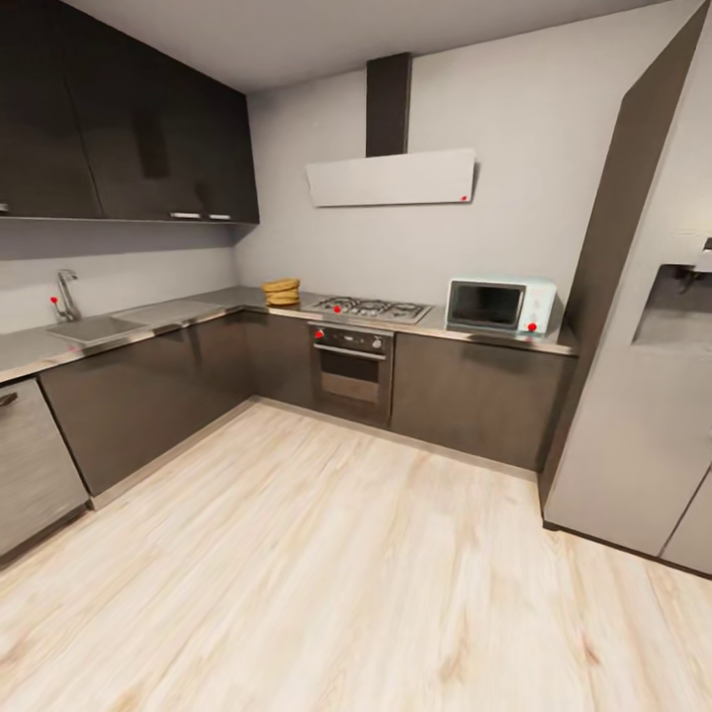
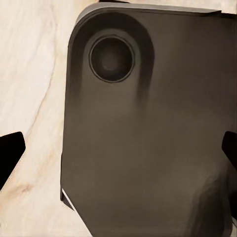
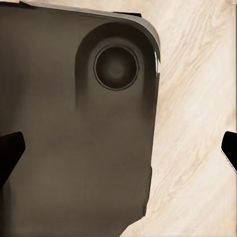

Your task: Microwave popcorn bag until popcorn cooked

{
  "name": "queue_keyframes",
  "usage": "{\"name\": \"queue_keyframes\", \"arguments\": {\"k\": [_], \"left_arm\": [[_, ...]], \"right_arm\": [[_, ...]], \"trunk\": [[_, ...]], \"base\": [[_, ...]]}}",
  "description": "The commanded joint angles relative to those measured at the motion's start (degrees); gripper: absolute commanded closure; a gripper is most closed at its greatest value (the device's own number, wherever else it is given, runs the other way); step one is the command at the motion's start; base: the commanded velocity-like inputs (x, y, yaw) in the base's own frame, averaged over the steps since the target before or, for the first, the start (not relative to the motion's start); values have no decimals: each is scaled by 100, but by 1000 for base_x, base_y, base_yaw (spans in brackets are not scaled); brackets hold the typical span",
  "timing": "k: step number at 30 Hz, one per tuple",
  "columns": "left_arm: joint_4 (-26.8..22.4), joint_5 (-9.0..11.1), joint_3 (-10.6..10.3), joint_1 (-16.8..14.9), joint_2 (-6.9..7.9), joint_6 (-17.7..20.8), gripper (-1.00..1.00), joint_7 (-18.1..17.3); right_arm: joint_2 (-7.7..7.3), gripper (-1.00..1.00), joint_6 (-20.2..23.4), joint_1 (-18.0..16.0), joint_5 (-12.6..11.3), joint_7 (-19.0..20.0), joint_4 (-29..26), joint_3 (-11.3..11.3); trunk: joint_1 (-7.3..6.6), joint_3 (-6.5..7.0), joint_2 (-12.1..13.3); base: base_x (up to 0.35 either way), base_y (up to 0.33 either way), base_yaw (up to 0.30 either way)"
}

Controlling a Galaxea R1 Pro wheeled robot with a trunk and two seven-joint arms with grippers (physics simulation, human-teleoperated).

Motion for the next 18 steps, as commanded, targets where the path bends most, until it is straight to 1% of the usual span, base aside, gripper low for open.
{"name": "queue_keyframes", "arguments": {"k": [1, 18], "left_arm": [[-6, 52, -11, 2, -1, -13, -100, 13], [-6, 52, -11, 2, -5, -12, -100, 13]], "right_arm": [[-1, -100, -31, -3, 31, -1, 11, -1], [8, -100, -5, -3, 75, -1, 11, 12]], "trunk": [[4, -3, -2], [4, -3, -2]], "base": [[324, 0, 0], [324, 0, 0]]}}
